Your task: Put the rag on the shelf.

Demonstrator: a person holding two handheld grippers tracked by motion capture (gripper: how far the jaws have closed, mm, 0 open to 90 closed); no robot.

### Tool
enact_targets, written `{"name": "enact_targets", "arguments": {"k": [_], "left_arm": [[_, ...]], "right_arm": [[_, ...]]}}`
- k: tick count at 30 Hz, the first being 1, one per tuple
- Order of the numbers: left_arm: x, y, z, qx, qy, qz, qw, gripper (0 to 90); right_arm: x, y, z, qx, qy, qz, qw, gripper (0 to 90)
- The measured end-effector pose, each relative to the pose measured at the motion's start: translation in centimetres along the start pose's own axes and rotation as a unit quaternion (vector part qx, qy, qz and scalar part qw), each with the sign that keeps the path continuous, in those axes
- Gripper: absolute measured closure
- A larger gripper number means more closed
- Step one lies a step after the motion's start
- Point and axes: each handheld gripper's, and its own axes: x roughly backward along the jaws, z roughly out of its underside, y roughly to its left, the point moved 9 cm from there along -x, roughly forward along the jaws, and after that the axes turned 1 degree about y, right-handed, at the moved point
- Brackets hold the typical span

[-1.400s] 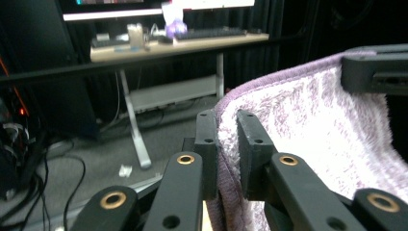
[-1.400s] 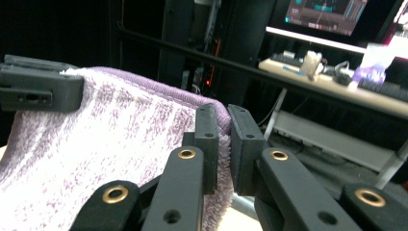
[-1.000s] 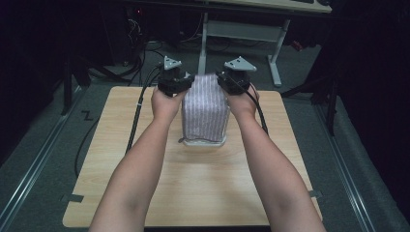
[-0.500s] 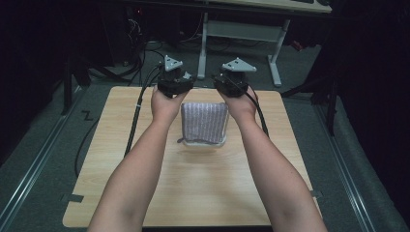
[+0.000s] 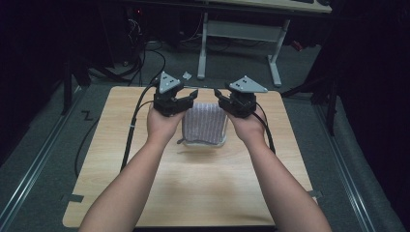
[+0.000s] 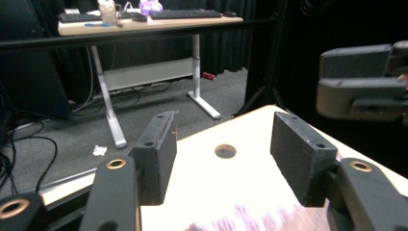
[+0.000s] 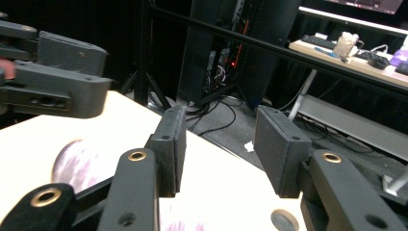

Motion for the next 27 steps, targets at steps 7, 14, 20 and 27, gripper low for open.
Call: {"name": "enact_targets", "arguments": {"k": [7,14,20,27], "left_arm": [[1.8,-0.4,2.7,0.008,0.014,-0.011,0.9998,40.7],[3.7,-0.8,4.6,0.003,0.009,0.000,1.0000,38.1],[4.5,-0.9,5.8,-0.010,0.018,0.007,0.9998,37.2],[4.6,-0.9,8.4,-0.009,0.048,0.013,0.9987,36.6]], "right_arm": [[3.2,0.1,1.5,-0.027,-0.008,-0.011,0.9995,56.3],[5.2,0.1,3.3,-0.025,-0.005,-0.007,0.9997,51.8],[5.8,0.5,4.8,-0.007,0.002,-0.008,0.9999,49.5],[5.3,1.4,7.4,-0.002,0.034,-0.017,0.9993,48.1]]}}
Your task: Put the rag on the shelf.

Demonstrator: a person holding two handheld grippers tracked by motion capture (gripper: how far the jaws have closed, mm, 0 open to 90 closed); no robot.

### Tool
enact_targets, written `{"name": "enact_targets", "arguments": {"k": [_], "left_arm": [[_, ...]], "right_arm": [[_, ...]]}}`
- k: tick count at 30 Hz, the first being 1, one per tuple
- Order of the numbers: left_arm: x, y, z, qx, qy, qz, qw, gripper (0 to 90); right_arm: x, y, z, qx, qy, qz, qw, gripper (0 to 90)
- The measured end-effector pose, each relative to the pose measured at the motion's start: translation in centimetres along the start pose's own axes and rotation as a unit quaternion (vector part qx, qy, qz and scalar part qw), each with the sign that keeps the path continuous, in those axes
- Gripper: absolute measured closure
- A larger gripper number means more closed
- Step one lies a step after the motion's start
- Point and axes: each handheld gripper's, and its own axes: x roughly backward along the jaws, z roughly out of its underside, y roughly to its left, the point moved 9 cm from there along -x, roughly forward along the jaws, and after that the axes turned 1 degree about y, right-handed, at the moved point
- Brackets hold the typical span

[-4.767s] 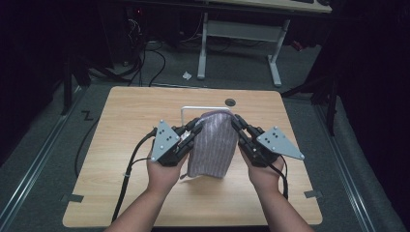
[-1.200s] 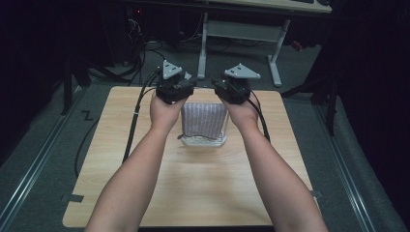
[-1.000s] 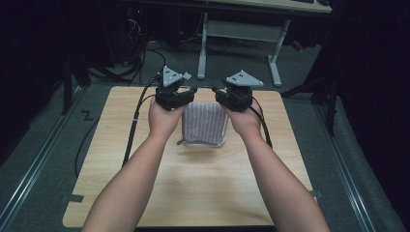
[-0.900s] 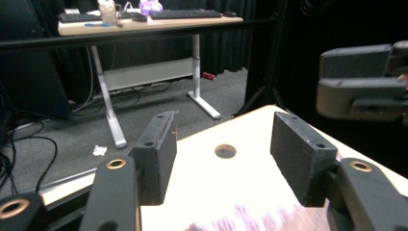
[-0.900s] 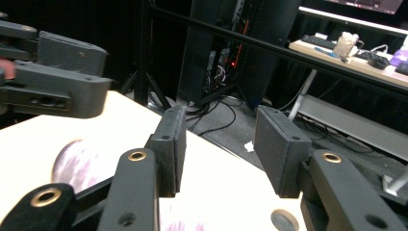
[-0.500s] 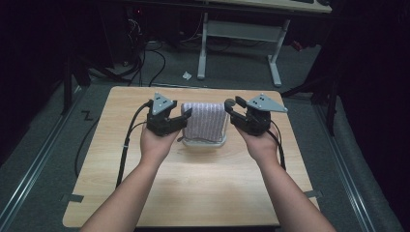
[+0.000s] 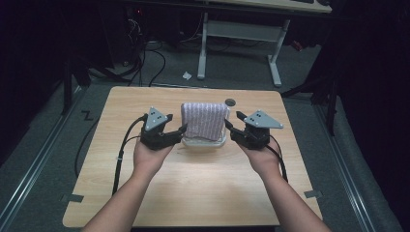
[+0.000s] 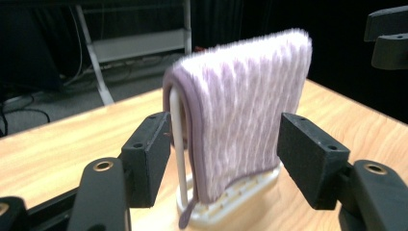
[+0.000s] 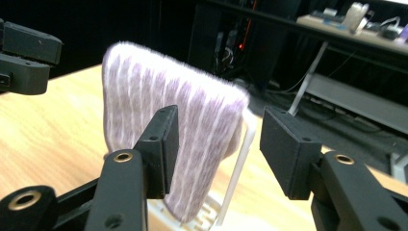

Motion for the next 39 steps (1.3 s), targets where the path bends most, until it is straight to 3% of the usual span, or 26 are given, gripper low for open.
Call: {"name": "enact_targets", "arguments": {"k": [8,11,13,15,16,17,18,19,21,23,24,25,26,27,28,30,31,33,37,39], "left_arm": [[-0.7,-0.7,4.8,0.004,0.047,0.016,0.9987,36.3],[-0.8,-1.5,7.8,0.011,0.068,0.030,0.9972,36.2],[-0.6,-1.8,9.3,0.008,0.082,0.031,0.9961,35.9],[-0.4,-2.3,10.8,-0.013,0.102,0.028,0.9943,34.6],[-0.4,-2.3,10.8,-0.013,0.102,0.028,0.9943,34.0],[-0.1,-2.6,11.5,-0.024,0.112,0.029,0.9930,34.0],[0.4,-3.3,12.8,-0.039,0.126,0.032,0.9907,33.9],[0.4,-3.3,12.8,-0.039,0.126,0.032,0.9907,33.8],[1.1,-3.8,14.0,-0.046,0.136,0.036,0.9890,33.8],[2.4,-4.5,16.3,-0.033,0.119,0.030,0.9919,34.1],[2.4,-4.5,16.3,-0.033,0.119,0.030,0.9919,36.8],[3.0,-4.7,17.3,-0.033,0.135,0.030,0.9898,36.8],[4.0,-4.9,16.5,-0.020,0.119,0.043,0.9918,33.6],[4.0,-4.9,16.5,-0.020,0.119,0.043,0.9918,35.5],[4.4,-4.8,16.1,-0.007,0.101,0.046,0.9939,36.1],[4.5,-4.5,16.5,0.014,0.112,0.056,0.9921,35.9],[4.2,-4.3,16.9,0.012,0.124,0.059,0.9905,34.4],[3.3,-3.7,17.4,-0.007,0.140,0.047,0.9890,34.1],[2.9,-3.5,17.5,0.010,0.143,0.053,0.9882,33.4],[2.8,-3.4,17.5,0.003,0.145,0.050,0.9882,33.4]], "right_arm": [[-0.6,0.5,3.9,-0.007,0.028,-0.004,0.9996,48.2],[-0.5,1.1,6.0,-0.004,0.046,-0.008,0.9989,47.5],[-0.4,1.4,7.3,0.002,0.055,-0.010,0.9984,47.0],[-0.2,1.9,8.5,0.003,0.062,-0.013,0.9980,46.7],[-0.1,2.1,9.3,0.002,0.067,-0.015,0.9977,46.5],[-0.1,2.1,9.3,0.002,0.067,-0.015,0.9977,46.5],[0.2,2.6,10.8,0.004,0.075,-0.017,0.9970,46.3],[0.2,2.6,10.8,0.004,0.075,-0.017,0.9970,46.3],[0.5,3.0,12.5,0.012,0.089,-0.016,0.9958,45.8],[1.4,3.6,15.1,0.014,0.109,-0.020,0.9937,43.8],[1.9,3.7,15.9,0.010,0.112,-0.020,0.9935,44.0],[1.9,3.7,15.9,0.010,0.112,-0.020,0.9935,44.0],[3.9,3.8,18.1,0.004,0.118,-0.013,0.9929,48.0],[3.9,3.8,18.1,0.004,0.118,-0.013,0.9929,48.0],[4.9,3.7,18.3,0.004,0.127,-0.024,0.9916,45.0],[5.3,3.4,18.3,0.004,0.121,-0.015,0.9926,46.1],[5.4,3.0,18.6,-0.021,0.126,-0.020,0.9916,45.5],[5.0,2.8,18.6,-0.032,0.126,-0.020,0.9913,45.4],[4.4,2.8,18.7,-0.027,0.130,-0.024,0.9909,45.2],[4.2,2.9,19.0,-0.030,0.133,-0.027,0.9903,45.3]]}}
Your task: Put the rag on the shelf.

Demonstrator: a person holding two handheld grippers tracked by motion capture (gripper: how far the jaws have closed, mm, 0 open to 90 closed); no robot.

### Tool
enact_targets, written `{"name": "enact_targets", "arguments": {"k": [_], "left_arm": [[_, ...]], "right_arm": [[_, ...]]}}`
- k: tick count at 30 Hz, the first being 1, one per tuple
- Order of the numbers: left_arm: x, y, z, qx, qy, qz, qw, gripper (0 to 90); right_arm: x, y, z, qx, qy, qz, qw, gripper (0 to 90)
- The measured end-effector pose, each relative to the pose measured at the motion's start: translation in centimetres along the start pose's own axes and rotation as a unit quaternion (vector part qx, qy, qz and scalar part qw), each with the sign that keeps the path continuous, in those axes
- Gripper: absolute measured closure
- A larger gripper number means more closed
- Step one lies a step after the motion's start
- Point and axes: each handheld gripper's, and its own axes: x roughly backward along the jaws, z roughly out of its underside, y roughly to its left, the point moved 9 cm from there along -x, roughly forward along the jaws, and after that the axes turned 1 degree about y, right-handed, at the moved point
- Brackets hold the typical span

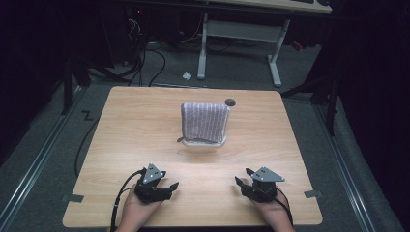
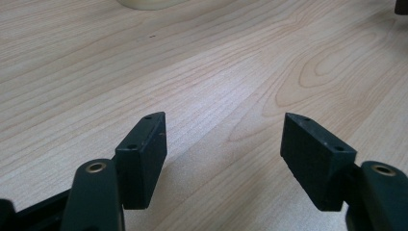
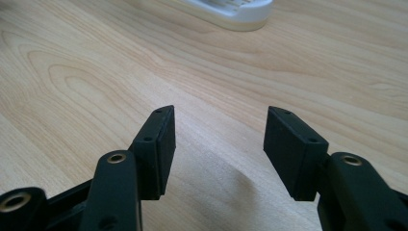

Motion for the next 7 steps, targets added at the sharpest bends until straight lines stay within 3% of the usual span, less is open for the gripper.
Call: {"name": "enact_targets", "arguments": {"k": [3,7], "left_arm": [[-0.16,0.13,0.05,0.000,0.003,0.002,1.0000,33.3],[-0.29,0.33,-0.07,0.007,0.002,0.003,1.0000,31.7]], "right_arm": [[-0.11,-0.01,0.37,0.005,0.007,-0.001,1.0000,45.3],[0.40,-0.42,0.35,-0.006,-0.002,0.003,1.0000,44.7]]}}
